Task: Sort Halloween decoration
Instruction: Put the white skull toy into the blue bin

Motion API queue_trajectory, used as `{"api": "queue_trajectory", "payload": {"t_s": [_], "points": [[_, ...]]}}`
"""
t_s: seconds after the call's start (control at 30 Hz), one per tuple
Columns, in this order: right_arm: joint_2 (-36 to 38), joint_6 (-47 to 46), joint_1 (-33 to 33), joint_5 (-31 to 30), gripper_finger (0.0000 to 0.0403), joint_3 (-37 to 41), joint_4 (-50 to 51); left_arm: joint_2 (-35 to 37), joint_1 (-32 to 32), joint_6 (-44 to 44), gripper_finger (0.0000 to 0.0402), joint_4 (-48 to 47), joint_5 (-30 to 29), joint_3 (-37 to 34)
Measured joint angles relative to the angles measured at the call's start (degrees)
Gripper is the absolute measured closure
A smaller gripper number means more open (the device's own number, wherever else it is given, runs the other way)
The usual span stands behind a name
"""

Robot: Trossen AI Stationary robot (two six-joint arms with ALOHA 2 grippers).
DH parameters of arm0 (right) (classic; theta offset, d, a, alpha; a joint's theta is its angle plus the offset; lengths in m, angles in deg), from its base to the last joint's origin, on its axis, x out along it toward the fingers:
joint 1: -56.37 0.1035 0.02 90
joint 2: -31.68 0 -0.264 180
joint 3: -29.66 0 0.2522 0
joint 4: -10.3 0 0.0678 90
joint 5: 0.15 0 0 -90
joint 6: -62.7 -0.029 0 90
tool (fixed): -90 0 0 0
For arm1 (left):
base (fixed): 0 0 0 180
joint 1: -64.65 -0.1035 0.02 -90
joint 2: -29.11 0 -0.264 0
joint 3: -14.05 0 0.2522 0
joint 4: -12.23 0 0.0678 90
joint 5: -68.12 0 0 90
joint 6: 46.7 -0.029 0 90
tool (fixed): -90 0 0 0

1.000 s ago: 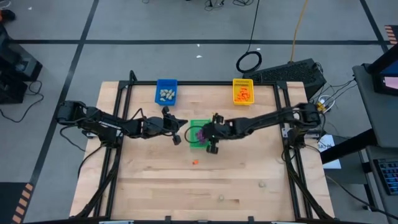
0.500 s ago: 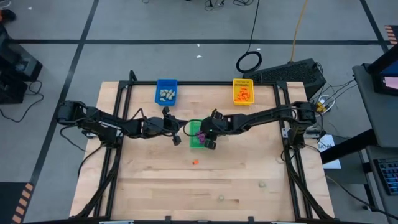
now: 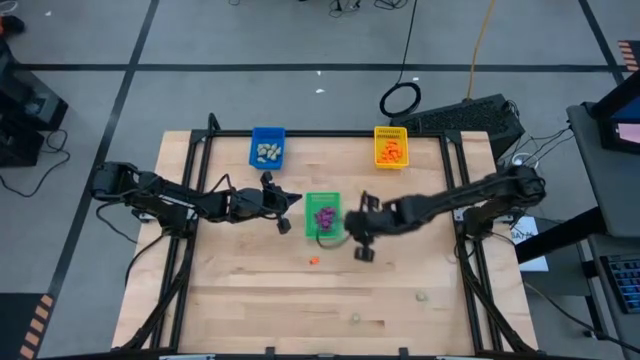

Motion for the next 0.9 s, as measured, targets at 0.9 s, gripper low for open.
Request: {"api": "queue_trajectory", "payload": {"t_s": [0.9], "points": [[0.8, -69.2, 42.8, 5.1, 0.0254, 6.0, 18.0, 0.0, 0.0, 0.0, 0.0400, -1.0, 0.0, 0.0]]}}
